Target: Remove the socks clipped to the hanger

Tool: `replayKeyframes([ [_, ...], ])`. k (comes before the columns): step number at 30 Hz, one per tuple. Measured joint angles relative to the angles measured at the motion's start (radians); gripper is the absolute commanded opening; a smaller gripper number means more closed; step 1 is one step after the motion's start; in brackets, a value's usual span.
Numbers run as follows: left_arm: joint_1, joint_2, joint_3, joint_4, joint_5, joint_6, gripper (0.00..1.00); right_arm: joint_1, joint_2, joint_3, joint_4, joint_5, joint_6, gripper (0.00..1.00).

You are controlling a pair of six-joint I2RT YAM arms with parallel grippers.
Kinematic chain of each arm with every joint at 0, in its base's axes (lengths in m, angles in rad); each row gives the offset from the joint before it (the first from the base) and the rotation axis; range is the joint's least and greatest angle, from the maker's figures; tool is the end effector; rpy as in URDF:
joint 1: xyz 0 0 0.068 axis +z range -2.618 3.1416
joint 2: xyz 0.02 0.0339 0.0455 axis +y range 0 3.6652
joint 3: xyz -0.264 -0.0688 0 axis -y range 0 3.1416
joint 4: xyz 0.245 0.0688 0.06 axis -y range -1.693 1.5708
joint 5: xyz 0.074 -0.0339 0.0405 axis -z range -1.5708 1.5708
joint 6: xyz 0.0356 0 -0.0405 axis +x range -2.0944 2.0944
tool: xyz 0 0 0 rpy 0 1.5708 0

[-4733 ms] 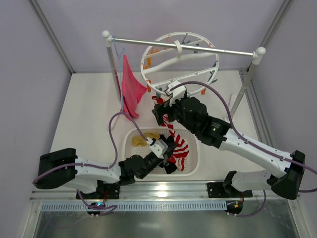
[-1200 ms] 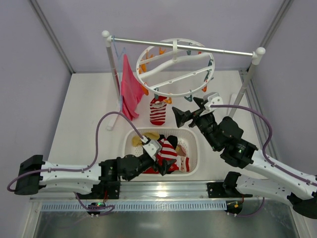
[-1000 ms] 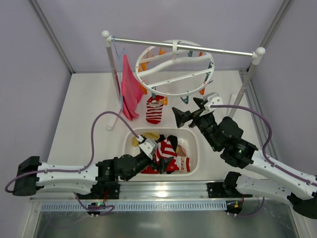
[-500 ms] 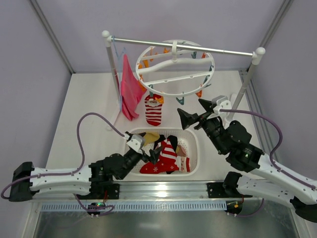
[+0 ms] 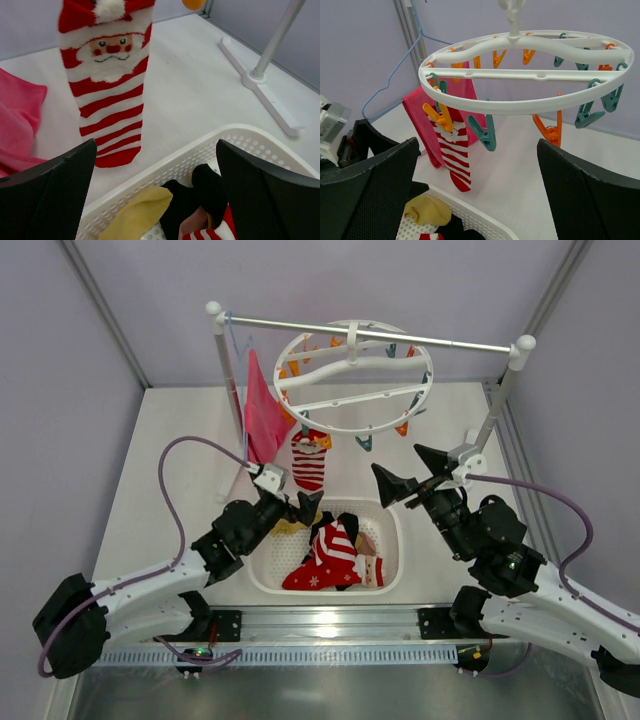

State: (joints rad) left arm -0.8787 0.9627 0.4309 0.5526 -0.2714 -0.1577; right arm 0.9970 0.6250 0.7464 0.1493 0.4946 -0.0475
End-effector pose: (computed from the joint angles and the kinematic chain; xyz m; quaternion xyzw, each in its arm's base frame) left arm 0.1471 -0.1625 0.2599 0.1541 0.6828 -0.2684 0.6618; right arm 0.0920 0.1112 0.3854 -0.1238 0.6058 0.2211 0.7542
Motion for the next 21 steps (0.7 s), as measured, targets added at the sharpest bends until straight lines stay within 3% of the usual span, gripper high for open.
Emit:
replayKeyframes([
  [7,0.053,0.179,0.075,0.065,0.089,0.011,1.0,-0.003,-0.043,-0.011,0.001,-0.001,0.0,1.0],
  [21,0.096,0.342,0.089,0.264,0.06,0.043,1.0,-0.004,-0.035,-0.012,0.001,-0.013,0.0,1.0],
])
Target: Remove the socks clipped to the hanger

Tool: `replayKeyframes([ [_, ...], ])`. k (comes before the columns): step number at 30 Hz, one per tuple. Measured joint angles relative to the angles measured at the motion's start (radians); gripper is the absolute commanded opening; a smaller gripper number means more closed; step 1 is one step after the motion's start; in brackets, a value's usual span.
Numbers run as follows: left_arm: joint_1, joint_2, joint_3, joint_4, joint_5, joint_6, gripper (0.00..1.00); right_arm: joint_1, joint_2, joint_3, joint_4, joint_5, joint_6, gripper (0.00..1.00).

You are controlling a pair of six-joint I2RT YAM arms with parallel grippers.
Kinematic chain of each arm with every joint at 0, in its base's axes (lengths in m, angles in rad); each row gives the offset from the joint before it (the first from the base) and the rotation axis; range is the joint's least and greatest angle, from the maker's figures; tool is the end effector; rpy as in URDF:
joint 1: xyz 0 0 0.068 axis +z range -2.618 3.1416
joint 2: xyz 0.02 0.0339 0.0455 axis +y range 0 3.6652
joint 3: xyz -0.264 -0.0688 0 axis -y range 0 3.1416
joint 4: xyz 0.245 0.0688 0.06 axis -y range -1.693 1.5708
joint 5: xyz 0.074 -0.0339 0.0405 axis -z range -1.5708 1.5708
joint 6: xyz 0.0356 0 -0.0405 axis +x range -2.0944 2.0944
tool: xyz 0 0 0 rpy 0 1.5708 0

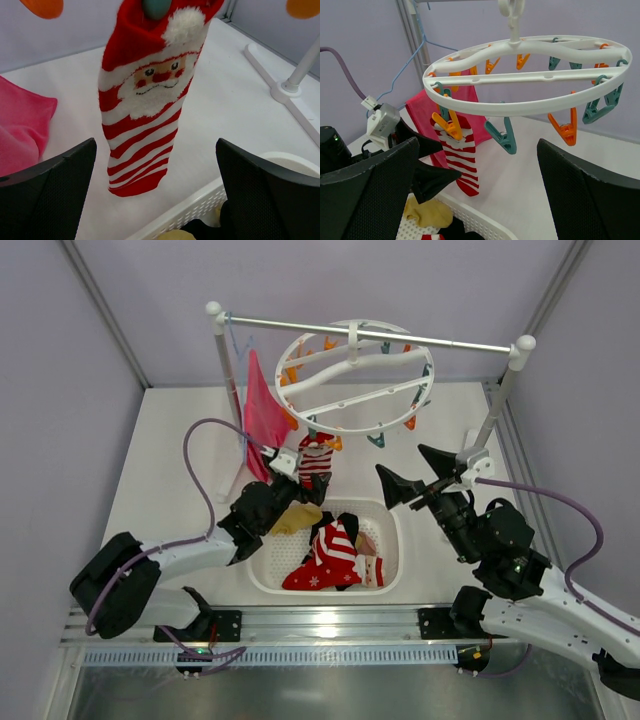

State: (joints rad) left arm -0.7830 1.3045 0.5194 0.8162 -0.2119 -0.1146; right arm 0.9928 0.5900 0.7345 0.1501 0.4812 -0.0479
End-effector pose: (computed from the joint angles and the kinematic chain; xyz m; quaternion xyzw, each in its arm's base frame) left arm 0.2002 -0.1887 0.2408 0.1553 0.6787 -0.2435 0.6752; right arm 0.0878 0.1044 0.3857 -0.1216 0.5971 0.2286 0.7592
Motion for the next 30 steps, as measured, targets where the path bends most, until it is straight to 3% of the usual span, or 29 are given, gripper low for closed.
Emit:
replayKeyframes([
  [2,0.002,0.047,0.012,0.008,0.0,0.009,0.98,0.0,0.007,0.0,-0.001,-0.002,0.0,1.0],
  [4,0.006,0.096,0.026,0.024,0.0,0.019,0.85,0.0,0.013,0.0,-0.001,-0.004,0.0,1.0],
  [5,0.007,0.118,0.031,0.033,0.001,0.022,0.61,0.0,0.013,0.0,-0.001,-0.005,0.0,1.0],
  [7,0.007,0.146,0.032,0.061,0.007,0.024,0.36,0.0,0.013,0.0,-0.001,-0.006,0.0,1.0],
  [8,0.008,0.158,0.032,0.075,0.014,0.025,0.14,0.0,0.013,0.0,0.0,-0.006,0.0,1.0],
  [9,0.007,0.164,0.032,0.089,0.023,0.022,0.04,0.0,0.013,0.0,0.0,-0.006,-0.001,1.0],
  [10,0.006,0.168,0.031,0.104,0.031,0.023,0.0,0.0,0.013,0.0,-0.001,-0.006,-0.002,1.0],
  [14,-0.034,0.168,0.006,0.198,0.038,0.04,0.0,0.0,0.024,0.0,0.0,-0.006,-0.003,1.0],
  [20,-0.212,0.152,-0.082,0.327,-0.016,0.105,0.0,0.0,0.095,0.027,-0.012,-0.021,-0.004,1.0],
  [30,-0.446,0.145,-0.09,0.426,-0.138,0.222,0.0,0.0,0.323,0.235,-0.12,-0.06,-0.023,0.99],
])
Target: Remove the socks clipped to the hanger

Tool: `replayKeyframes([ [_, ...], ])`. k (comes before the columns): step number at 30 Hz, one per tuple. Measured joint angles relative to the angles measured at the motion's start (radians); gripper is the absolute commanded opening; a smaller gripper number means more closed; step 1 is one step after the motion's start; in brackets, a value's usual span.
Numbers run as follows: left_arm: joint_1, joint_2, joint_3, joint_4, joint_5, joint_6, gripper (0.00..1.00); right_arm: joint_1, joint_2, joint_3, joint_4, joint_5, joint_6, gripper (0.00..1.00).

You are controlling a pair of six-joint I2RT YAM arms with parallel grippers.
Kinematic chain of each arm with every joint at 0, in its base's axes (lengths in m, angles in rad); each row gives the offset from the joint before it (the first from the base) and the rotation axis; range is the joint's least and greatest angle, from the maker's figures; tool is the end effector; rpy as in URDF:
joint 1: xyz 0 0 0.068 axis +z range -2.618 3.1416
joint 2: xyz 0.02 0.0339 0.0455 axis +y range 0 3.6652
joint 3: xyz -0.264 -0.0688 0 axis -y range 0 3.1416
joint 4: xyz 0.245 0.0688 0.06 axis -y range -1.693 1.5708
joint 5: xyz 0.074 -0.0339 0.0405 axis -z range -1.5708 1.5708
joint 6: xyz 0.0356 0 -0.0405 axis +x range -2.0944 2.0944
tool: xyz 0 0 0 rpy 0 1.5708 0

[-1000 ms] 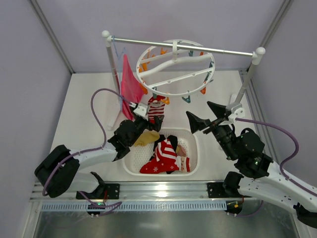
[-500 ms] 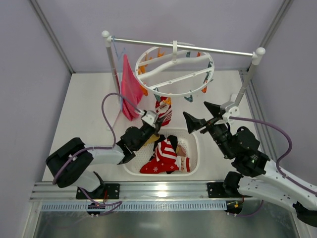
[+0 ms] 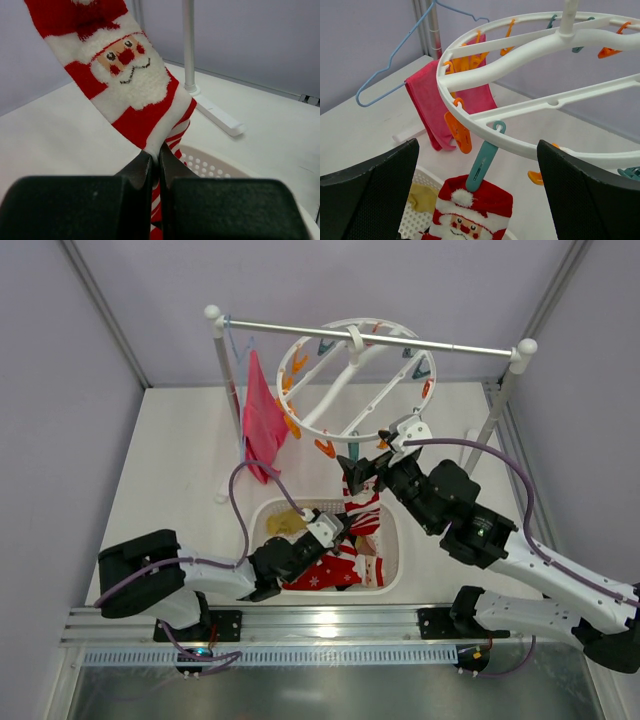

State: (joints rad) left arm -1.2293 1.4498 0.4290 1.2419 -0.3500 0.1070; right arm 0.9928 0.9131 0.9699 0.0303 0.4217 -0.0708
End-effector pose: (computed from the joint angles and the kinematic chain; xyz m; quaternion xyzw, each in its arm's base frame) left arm 0.1027 -0.2524 0.2216 0.2744 0.5672 -0.3171 0.7089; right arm 0.1247 0.1645 0.4055 -0.2020 0.6477 0.1940 0.7085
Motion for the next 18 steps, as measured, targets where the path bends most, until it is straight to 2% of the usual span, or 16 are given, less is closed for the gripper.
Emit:
replayKeyframes([
  [10,-0.066,0.014,0.09,-0.065,-0.098,0.047,0.0,0.0,0.04,0.076,-0.109,-0.018,-0.002,1.0],
  [18,-0.103,0.158,0.183,-0.065,-0.217,0.125,0.0,0.003,0.101,0.076,-0.204,0.102,0.04,0.99],
])
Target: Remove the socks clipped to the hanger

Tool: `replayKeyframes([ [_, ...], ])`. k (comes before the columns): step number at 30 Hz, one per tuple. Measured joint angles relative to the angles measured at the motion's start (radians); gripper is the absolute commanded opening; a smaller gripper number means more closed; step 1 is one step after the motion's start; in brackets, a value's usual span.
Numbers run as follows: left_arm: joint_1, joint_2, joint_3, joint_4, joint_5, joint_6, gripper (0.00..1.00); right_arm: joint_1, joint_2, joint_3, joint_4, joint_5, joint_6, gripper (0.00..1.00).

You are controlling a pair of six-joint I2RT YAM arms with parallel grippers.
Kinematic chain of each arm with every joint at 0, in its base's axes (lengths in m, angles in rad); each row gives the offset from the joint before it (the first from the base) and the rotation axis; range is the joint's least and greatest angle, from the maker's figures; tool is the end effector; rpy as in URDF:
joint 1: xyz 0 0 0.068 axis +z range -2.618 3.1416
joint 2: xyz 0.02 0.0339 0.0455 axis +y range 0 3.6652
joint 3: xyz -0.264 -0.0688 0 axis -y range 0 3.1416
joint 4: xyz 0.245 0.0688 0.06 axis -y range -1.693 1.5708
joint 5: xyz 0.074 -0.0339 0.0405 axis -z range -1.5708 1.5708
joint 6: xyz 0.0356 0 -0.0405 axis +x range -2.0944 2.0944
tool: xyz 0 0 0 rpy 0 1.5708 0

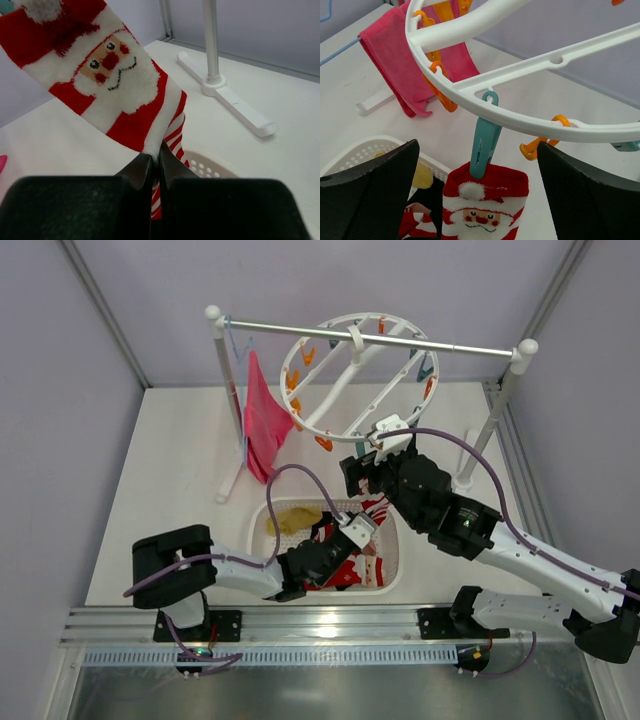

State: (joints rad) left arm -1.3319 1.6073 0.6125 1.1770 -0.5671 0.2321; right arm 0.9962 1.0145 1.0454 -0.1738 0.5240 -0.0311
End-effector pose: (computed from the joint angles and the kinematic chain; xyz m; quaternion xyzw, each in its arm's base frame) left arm 0.0933 -0.3022 0.2234 0.2804 0.5874 -0.2330 0.7226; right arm 0.1385 0.1812 0.3903 -0.2110 0.7191 0.1201 0.6511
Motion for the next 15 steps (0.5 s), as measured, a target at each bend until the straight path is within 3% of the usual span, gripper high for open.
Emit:
replayKeyframes([
  [8,-0.008,0.113,0.061,0.019,-0.055,0.071,0.0,0.011,-0.032,-0.008,-0.015,0.031,0.007,0.98],
  [15,-0.016,0.152,0.077,0.031,-0.016,0.095,0.0,0.017,-0.031,-0.008,-0.015,0.031,0.007,0.98],
])
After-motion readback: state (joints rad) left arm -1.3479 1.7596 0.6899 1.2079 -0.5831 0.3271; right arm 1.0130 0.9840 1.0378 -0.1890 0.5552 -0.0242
